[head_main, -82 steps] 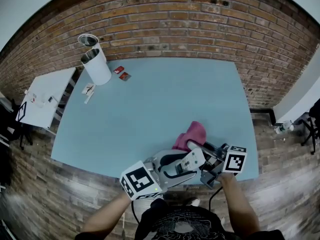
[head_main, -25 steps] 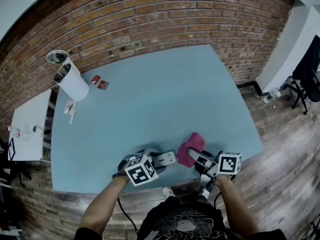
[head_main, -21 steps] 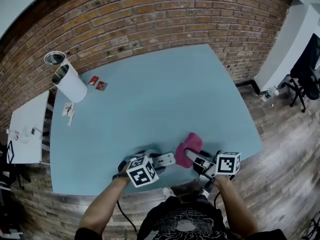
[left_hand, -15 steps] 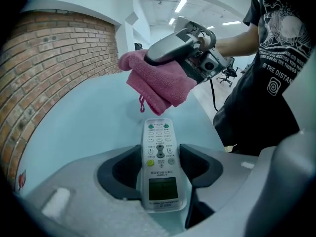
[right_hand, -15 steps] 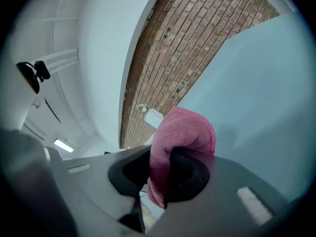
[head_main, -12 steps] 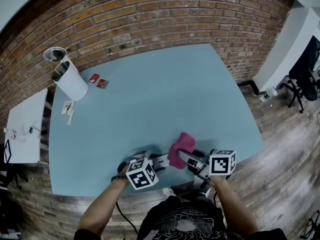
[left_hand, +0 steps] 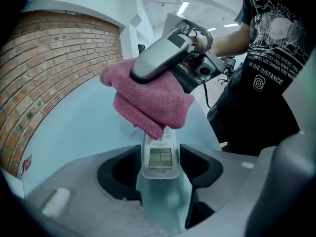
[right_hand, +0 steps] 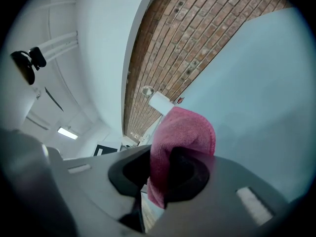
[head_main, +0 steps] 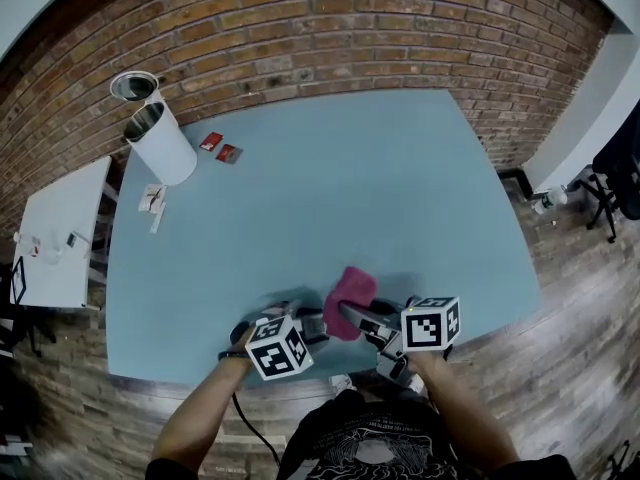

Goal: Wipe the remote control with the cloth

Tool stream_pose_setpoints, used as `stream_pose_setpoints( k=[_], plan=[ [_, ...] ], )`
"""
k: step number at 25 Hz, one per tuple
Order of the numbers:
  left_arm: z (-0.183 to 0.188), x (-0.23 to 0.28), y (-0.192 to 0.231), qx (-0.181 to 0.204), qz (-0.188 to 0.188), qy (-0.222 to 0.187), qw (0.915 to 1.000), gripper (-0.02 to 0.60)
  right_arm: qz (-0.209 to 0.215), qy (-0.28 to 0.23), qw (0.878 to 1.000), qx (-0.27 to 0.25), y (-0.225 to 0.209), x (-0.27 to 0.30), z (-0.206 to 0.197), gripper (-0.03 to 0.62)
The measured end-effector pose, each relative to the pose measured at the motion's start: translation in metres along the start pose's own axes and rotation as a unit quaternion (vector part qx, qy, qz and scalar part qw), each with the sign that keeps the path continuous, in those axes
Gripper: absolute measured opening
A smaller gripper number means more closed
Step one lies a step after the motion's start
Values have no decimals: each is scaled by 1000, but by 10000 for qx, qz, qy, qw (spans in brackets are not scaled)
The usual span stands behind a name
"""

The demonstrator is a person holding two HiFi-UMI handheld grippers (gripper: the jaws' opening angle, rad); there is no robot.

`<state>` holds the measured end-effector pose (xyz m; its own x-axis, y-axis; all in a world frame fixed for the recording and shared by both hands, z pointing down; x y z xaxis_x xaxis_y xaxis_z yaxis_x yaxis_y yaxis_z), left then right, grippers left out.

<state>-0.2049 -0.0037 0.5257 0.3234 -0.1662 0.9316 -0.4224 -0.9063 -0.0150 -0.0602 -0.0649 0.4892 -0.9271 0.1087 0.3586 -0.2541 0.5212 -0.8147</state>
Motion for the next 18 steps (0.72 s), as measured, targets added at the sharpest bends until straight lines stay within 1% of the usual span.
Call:
stream_pose_setpoints(
  k=[5, 9, 13, 18],
  plan=[
    [-12, 2, -1, -37, 35, 153, 9999, 252, -107, 445, 9989, -68, 13, 35, 2, 52],
    [-14, 4, 1, -177, -86, 133, 9997, 250, -128, 650, 9978, -91, 19, 54, -1, 58],
    [-14, 5, 3, -243, -197, 152, 9994, 245, -235, 805, 9965, -67, 17, 61, -5, 57],
    [-13, 7, 5, -243, -330, 342, 9986, 246, -381, 900, 9952, -75, 10, 56, -5, 57]
  ],
)
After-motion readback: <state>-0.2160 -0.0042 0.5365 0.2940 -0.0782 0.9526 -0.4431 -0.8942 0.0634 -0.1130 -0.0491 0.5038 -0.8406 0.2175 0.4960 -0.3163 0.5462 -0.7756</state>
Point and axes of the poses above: the fingertips, and each gripper's own axes: x forward along the fingers, y to its left, z out of its top, the point moved 9 cm from there along -x, backward along the fingers, and after that the axes turned 13 degrees about y, right-handed, at the moved point
